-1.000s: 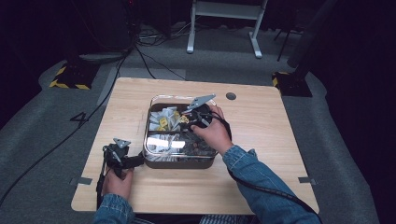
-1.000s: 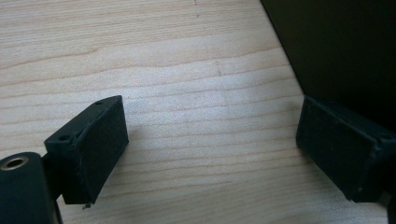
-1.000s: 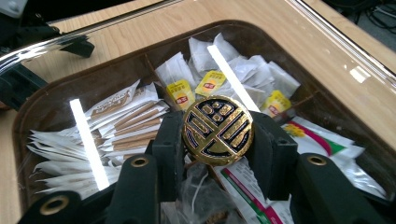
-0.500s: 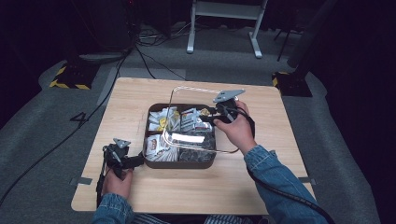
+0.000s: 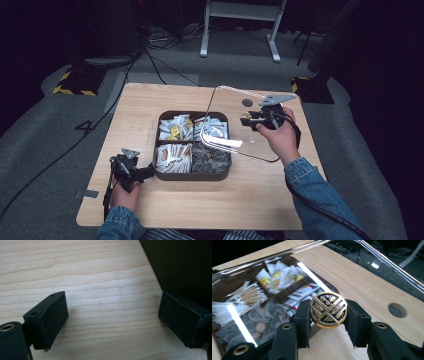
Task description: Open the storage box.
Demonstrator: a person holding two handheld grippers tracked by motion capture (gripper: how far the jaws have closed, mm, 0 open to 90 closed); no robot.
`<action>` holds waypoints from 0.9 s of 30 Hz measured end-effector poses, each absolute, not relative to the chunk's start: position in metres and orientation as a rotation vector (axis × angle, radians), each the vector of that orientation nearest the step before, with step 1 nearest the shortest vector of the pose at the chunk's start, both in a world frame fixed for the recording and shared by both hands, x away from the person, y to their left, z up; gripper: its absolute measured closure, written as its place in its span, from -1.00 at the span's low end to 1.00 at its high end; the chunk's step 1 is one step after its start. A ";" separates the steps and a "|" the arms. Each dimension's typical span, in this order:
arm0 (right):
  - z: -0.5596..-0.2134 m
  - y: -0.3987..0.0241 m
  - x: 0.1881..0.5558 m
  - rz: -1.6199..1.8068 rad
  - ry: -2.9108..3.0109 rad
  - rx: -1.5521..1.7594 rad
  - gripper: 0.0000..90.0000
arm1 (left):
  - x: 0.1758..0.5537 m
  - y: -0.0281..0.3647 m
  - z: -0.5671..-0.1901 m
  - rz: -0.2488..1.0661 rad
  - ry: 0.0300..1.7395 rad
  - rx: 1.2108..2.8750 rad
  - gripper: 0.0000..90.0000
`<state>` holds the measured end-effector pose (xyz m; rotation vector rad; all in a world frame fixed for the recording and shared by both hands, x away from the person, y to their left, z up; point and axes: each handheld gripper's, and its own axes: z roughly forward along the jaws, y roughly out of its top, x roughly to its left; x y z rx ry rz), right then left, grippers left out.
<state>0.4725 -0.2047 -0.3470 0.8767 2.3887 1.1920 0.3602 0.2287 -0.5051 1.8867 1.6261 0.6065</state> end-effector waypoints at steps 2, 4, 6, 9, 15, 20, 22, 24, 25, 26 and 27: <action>-0.346 -0.213 0.473 1.179 2.376 0.896 0.30 | 0.361 0.229 -0.505 0.604 1.623 1.890 -0.80; -0.347 -0.222 0.473 1.168 2.365 0.915 0.30 | 0.361 0.229 -0.505 0.604 1.622 1.890 -0.80; -0.347 -0.231 0.474 1.157 2.351 0.938 0.30 | 0.361 0.229 -0.505 0.604 1.620 1.893 -0.80; -0.349 -0.246 0.475 1.144 2.329 0.976 0.30 | 0.361 0.229 -0.505 0.604 1.618 1.894 -0.80; -0.355 -0.272 0.478 1.131 2.283 1.042 0.30 | 0.361 0.229 -0.505 0.603 1.618 1.894 -0.80; -0.361 -0.287 0.482 1.110 2.260 1.098 0.30 | 0.361 0.230 -0.505 0.603 1.618 1.895 -0.80; -0.364 -0.292 0.484 1.102 2.253 1.108 0.30 | 0.361 0.230 -0.505 0.603 1.618 1.894 -0.80; -0.369 -0.295 0.485 1.096 2.246 1.125 0.30 | 0.361 0.230 -0.505 0.603 1.617 1.895 -0.80; -0.371 -0.296 0.486 1.094 2.244 1.134 0.30 | 0.361 0.230 -0.505 0.603 1.618 1.895 -0.80; -0.374 -0.297 0.487 1.092 2.242 1.139 0.30 | 0.361 0.230 -0.505 0.602 1.618 1.894 -0.80; -0.377 -0.298 0.488 1.089 2.241 1.152 0.30 | 0.361 0.230 -0.505 0.603 1.618 1.895 -0.80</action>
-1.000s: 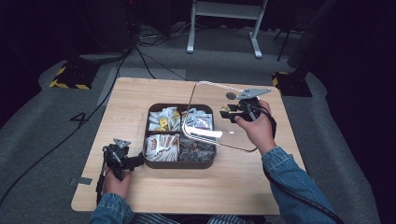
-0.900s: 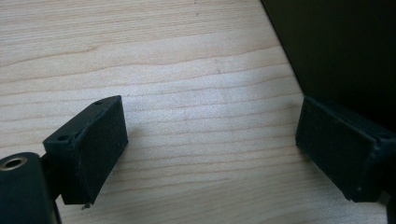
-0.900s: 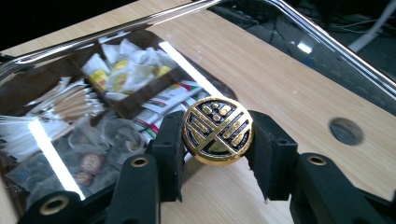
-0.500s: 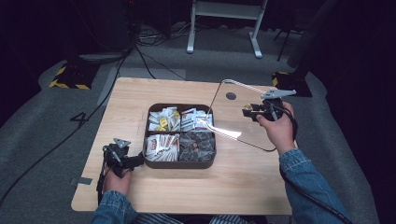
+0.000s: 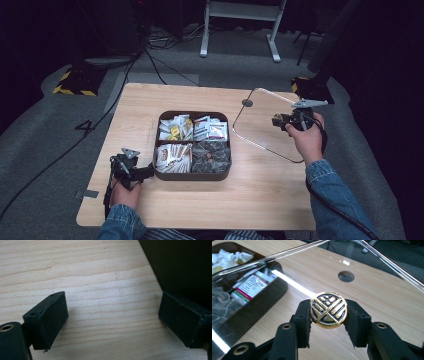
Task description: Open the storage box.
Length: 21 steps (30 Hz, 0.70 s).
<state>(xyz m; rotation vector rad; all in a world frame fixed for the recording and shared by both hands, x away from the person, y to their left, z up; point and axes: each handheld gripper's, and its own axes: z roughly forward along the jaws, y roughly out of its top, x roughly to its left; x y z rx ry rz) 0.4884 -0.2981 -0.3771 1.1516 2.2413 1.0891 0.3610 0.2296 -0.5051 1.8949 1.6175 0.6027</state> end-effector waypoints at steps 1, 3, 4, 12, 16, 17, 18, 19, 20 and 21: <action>-0.380 -0.299 0.490 1.082 2.241 1.158 0.30 | 0.361 0.230 -0.505 0.603 1.618 1.895 -0.80; -0.387 -0.301 0.492 1.070 2.240 1.181 0.30 | 0.361 0.230 -0.505 0.603 1.617 1.895 -0.80; -0.390 -0.302 0.493 1.072 2.238 1.191 0.30 | 0.361 0.230 -0.505 0.603 1.617 1.895 -0.80; -0.414 -0.309 0.500 1.064 2.224 1.271 0.30 | 0.361 0.230 -0.505 0.603 1.618 1.894 -0.80; -0.426 -0.309 0.503 1.056 2.230 1.292 0.30 | 0.361 0.230 -0.505 0.603 1.618 1.895 -0.80; -0.429 -0.309 0.503 1.054 2.231 1.295 0.30 | 0.361 0.230 -0.505 0.603 1.618 1.895 -0.80; -0.432 -0.309 0.503 1.053 2.233 1.296 0.30 | 0.361 0.230 -0.505 0.603 1.618 1.894 -0.80; -0.434 -0.309 0.504 1.045 2.236 1.298 0.30 | 0.361 0.230 -0.505 0.603 1.618 1.895 -0.80; -0.436 -0.310 0.504 1.044 2.236 1.297 0.30 | 0.361 0.230 -0.505 0.603 1.618 1.894 -0.80; -0.438 -0.310 0.504 1.043 2.235 1.301 0.30 | 0.361 0.230 -0.505 0.603 1.618 1.894 -0.80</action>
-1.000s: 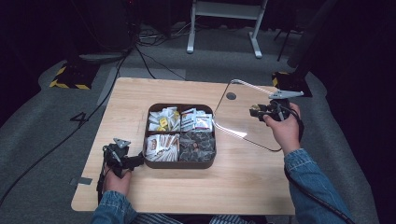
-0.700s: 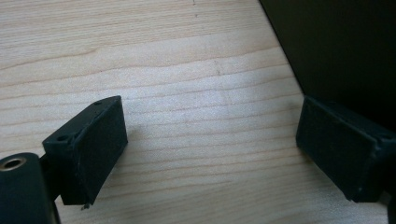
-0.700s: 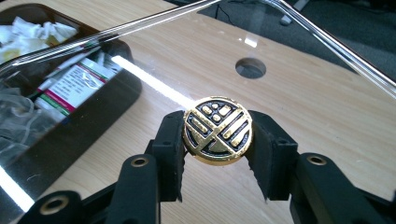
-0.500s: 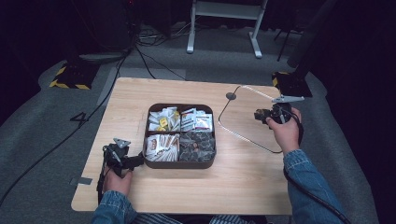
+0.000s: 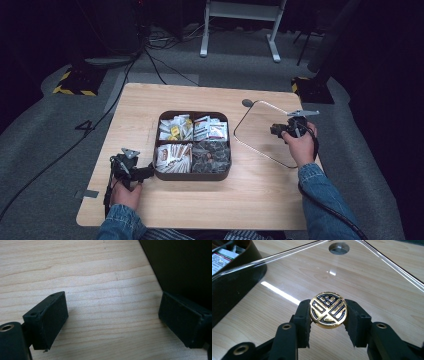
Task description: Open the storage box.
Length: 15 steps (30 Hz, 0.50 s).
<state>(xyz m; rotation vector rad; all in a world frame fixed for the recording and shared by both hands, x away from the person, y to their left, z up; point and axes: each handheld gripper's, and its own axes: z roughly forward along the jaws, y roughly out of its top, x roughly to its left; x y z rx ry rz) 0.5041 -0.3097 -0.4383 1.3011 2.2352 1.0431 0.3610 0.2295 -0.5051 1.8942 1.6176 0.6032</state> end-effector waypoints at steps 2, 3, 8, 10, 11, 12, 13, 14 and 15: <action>-0.443 -0.310 0.504 1.038 2.235 1.305 0.30 | 0.361 0.230 -0.505 0.603 1.618 1.895 -0.80; -0.445 -0.310 0.504 1.035 2.237 1.310 0.30 | 0.361 0.230 -0.505 0.603 1.618 1.894 -0.80; -0.457 -0.310 0.504 1.036 2.244 1.325 0.30 | 0.361 0.230 -0.505 0.603 1.618 1.894 -0.80; -0.461 -0.309 0.504 1.035 2.248 1.326 0.30 | 0.361 0.230 -0.505 0.603 1.618 1.894 -0.80; -0.463 -0.309 0.503 1.035 2.250 1.326 0.30 | 0.361 0.230 -0.505 0.603 1.618 1.894 -0.80; -0.465 -0.308 0.503 1.035 2.252 1.324 0.30 | 0.361 0.229 -0.505 0.603 1.618 1.894 -0.80; -0.467 -0.308 0.503 1.028 2.255 1.324 0.30 | 0.361 0.230 -0.505 0.603 1.617 1.894 -0.80; -0.468 -0.308 0.503 1.024 2.256 1.320 0.30 | 0.361 0.230 -0.505 0.603 1.618 1.894 -0.80; -0.470 -0.309 0.502 1.021 2.258 1.320 0.30 | 0.361 0.230 -0.505 0.603 1.618 1.894 -0.80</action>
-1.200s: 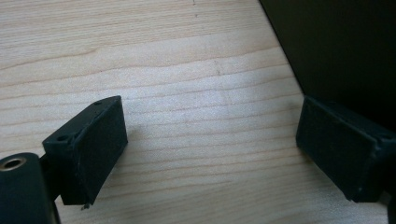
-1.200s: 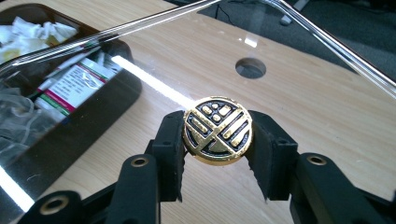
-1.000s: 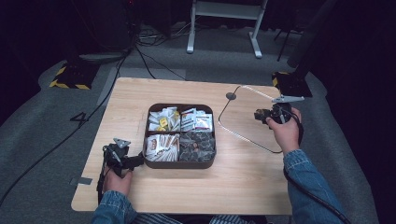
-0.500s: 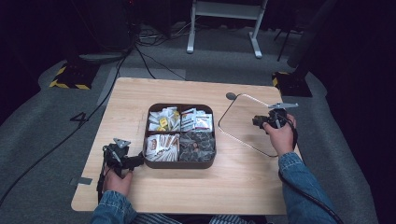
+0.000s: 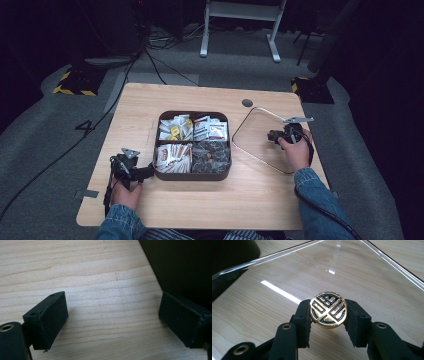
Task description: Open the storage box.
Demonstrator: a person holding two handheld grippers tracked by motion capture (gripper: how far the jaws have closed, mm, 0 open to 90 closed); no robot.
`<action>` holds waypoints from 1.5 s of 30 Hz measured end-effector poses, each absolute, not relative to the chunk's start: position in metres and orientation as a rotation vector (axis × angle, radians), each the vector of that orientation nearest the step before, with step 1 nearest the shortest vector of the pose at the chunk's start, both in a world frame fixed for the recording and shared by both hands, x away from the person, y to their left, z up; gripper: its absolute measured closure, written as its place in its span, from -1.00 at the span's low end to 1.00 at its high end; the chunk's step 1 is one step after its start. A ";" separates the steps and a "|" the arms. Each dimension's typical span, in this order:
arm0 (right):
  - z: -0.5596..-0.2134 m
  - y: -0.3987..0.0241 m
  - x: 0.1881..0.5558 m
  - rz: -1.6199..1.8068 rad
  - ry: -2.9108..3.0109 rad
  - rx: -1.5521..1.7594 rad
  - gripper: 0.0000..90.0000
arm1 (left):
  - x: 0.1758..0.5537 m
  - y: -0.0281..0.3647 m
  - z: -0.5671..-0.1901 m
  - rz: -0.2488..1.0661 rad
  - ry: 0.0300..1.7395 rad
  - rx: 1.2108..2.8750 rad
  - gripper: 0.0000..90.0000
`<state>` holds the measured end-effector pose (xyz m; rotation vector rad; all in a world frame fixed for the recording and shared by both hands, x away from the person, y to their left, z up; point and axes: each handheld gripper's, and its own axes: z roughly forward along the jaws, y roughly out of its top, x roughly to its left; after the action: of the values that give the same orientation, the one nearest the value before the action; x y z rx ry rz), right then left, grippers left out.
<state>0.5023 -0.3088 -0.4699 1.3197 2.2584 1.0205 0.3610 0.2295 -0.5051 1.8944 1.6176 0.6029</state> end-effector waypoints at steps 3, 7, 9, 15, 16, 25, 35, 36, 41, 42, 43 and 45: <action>-0.474 -0.310 0.501 1.013 2.258 1.328 0.30 | 0.361 0.230 -0.505 0.603 1.618 1.894 -0.80; -0.478 -0.312 0.500 1.005 2.261 1.331 0.30 | 0.361 0.230 -0.505 0.603 1.618 1.895 -0.80; -0.480 -0.313 0.500 1.000 2.259 1.330 0.30 | 0.361 0.230 -0.505 0.603 1.618 1.894 -0.80; -0.483 -0.316 0.497 0.981 2.257 1.326 0.30 | 0.361 0.230 -0.505 0.603 1.618 1.894 -0.80; -0.484 -0.317 0.497 0.977 2.259 1.325 0.30 | 0.361 0.230 -0.505 0.603 1.618 1.895 -0.80; -0.488 -0.320 0.495 0.965 2.247 1.329 0.29 | 0.361 0.230 -0.505 0.603 1.618 1.894 -0.80; -0.479 -0.317 0.494 1.022 2.185 1.322 -0.18 | 0.361 0.230 -0.505 0.603 1.617 1.895 -0.80; -0.477 -0.317 0.494 1.026 2.181 1.317 -0.19 | 0.361 0.230 -0.505 0.603 1.618 1.894 -0.80; -0.466 -0.318 0.492 1.054 2.160 1.305 -0.22 | 0.361 0.230 -0.505 0.603 1.618 1.894 -0.80; -0.463 -0.318 0.491 1.058 2.158 1.303 -0.22 | 0.361 0.230 -0.505 0.603 1.618 1.895 -0.80; -0.461 -0.318 0.490 1.063 2.156 1.295 -0.23 | 0.361 0.230 -0.505 0.603 1.618 1.895 -0.80; -0.456 -0.318 0.489 1.073 2.154 1.286 -0.22 | 0.361 0.230 -0.505 0.603 1.618 1.895 -0.80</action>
<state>0.4885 -0.3180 -0.4556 1.2864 2.1537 1.0728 0.3610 0.2295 -0.5051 1.8945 1.6176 0.6025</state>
